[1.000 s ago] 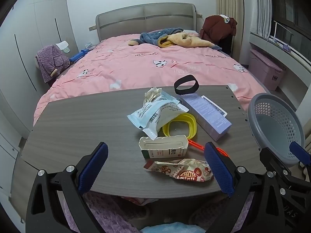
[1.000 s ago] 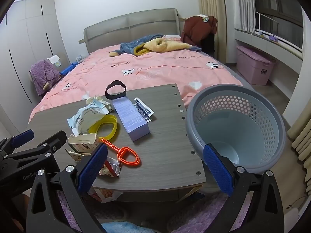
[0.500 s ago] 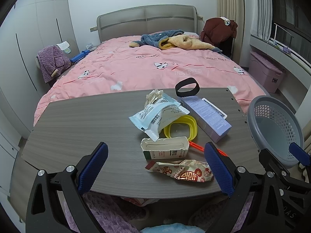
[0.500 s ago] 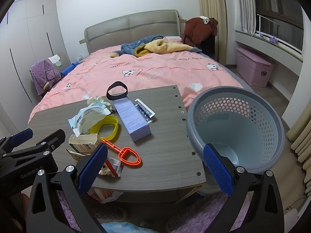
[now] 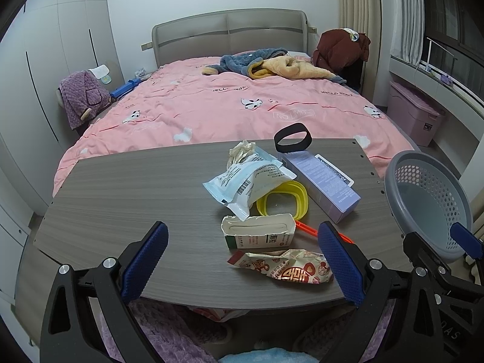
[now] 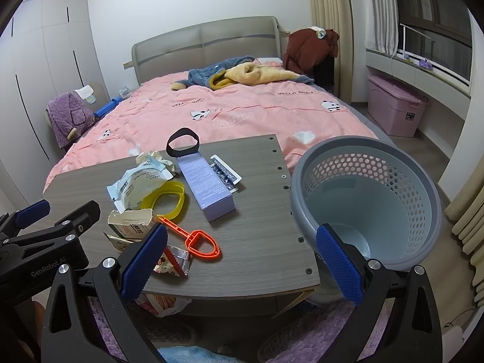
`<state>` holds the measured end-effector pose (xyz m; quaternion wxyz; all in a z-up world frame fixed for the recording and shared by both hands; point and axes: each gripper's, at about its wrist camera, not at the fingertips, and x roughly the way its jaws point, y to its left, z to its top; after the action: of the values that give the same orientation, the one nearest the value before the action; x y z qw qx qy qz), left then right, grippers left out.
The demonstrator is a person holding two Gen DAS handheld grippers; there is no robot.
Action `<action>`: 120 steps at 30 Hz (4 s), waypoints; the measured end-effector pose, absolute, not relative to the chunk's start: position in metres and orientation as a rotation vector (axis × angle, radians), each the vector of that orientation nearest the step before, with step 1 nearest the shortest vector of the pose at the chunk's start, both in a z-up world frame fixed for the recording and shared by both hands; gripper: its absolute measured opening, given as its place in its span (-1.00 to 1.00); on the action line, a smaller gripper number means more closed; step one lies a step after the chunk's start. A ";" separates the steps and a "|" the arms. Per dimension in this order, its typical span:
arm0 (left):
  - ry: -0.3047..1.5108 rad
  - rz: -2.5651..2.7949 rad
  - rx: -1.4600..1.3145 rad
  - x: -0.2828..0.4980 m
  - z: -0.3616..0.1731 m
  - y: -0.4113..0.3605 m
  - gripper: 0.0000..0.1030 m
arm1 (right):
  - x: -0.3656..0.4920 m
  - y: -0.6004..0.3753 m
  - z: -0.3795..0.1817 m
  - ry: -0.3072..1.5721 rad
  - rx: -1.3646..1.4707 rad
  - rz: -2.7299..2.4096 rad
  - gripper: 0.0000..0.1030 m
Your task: Collect trash
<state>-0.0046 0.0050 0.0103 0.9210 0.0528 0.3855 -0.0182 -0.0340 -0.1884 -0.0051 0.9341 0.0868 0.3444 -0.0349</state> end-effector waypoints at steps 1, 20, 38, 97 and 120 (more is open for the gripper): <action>0.792 -0.037 0.109 -0.005 0.010 0.005 0.84 | -0.034 -0.188 -0.005 0.704 0.178 -0.071 0.88; 0.788 -0.037 0.108 -0.005 0.011 0.006 0.84 | -0.035 -0.188 -0.004 0.702 0.177 -0.072 0.88; 0.786 -0.037 0.108 -0.005 0.011 0.006 0.84 | -0.034 -0.188 -0.004 0.701 0.176 -0.072 0.88; 0.894 0.145 0.007 0.017 -0.038 0.121 0.84 | 0.039 -0.077 -0.074 0.908 -0.081 0.383 0.47; 0.876 0.139 -0.009 0.011 -0.031 0.125 0.84 | 0.010 -0.072 -0.072 0.891 -0.044 0.479 -0.14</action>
<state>0.0106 0.1254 -0.0310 0.9033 -0.0042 0.4237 0.0671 0.0101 -0.0718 -0.0717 0.8745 -0.0213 0.4267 0.2295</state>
